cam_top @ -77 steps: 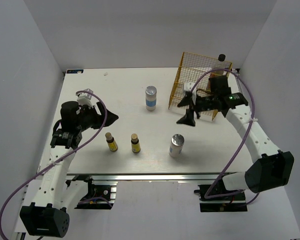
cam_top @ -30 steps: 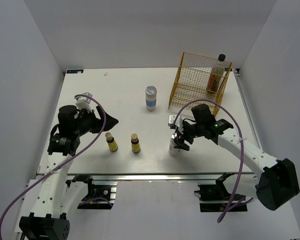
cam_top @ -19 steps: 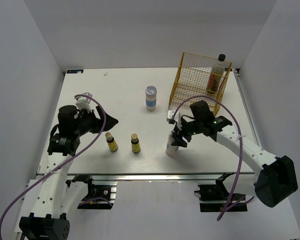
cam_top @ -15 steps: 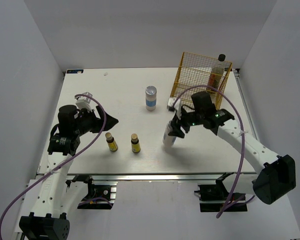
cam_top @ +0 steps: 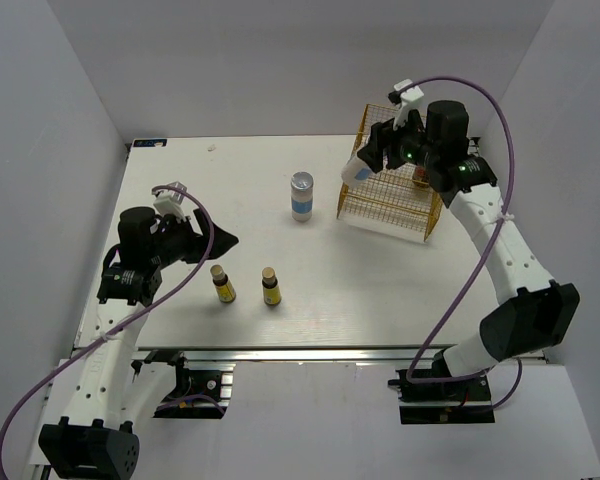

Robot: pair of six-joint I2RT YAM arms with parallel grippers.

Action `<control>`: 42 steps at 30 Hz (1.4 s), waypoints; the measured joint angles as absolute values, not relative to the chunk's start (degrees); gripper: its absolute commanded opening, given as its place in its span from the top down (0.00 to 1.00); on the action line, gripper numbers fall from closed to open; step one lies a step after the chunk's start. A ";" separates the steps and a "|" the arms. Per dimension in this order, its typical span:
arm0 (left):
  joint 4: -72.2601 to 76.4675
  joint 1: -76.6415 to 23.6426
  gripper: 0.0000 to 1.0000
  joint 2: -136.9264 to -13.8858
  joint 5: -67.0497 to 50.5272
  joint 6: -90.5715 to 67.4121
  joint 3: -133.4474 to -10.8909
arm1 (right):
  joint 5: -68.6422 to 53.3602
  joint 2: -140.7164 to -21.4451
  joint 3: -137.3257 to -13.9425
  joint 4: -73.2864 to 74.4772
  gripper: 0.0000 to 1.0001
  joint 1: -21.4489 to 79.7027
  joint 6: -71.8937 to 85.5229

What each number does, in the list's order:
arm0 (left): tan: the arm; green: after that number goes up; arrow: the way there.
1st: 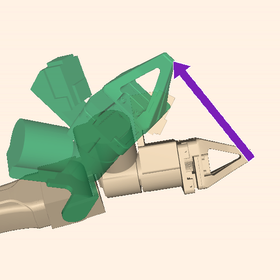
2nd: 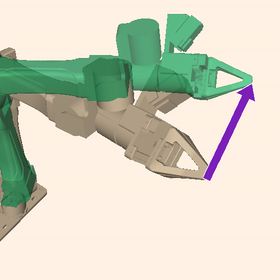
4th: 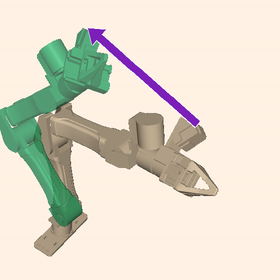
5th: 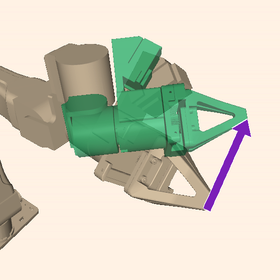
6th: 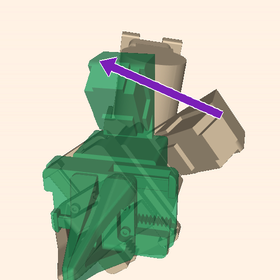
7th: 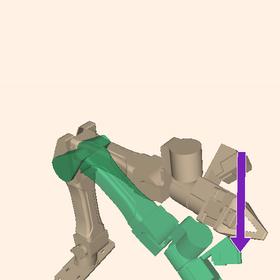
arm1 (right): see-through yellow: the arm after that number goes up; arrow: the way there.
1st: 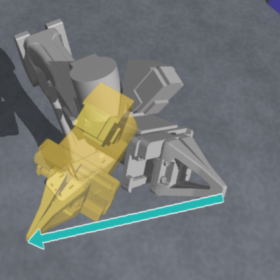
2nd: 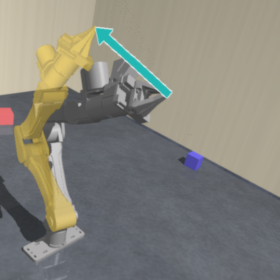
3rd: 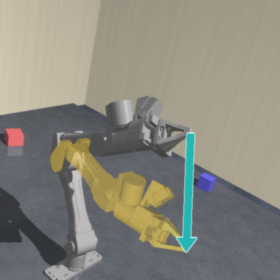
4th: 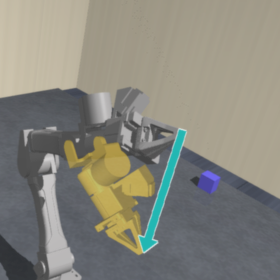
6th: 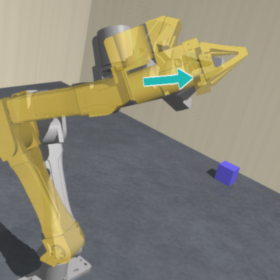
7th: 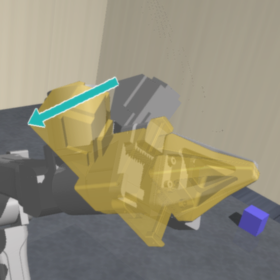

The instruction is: Organize the condiment bottles

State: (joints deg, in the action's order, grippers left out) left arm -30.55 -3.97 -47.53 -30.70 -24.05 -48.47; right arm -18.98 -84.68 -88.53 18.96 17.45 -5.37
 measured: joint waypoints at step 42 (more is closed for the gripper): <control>-25.04 -3.97 0.18 -51.44 -30.92 -24.97 -48.47 | -6.22 -105.27 -96.73 16.51 0.67 8.03 -4.62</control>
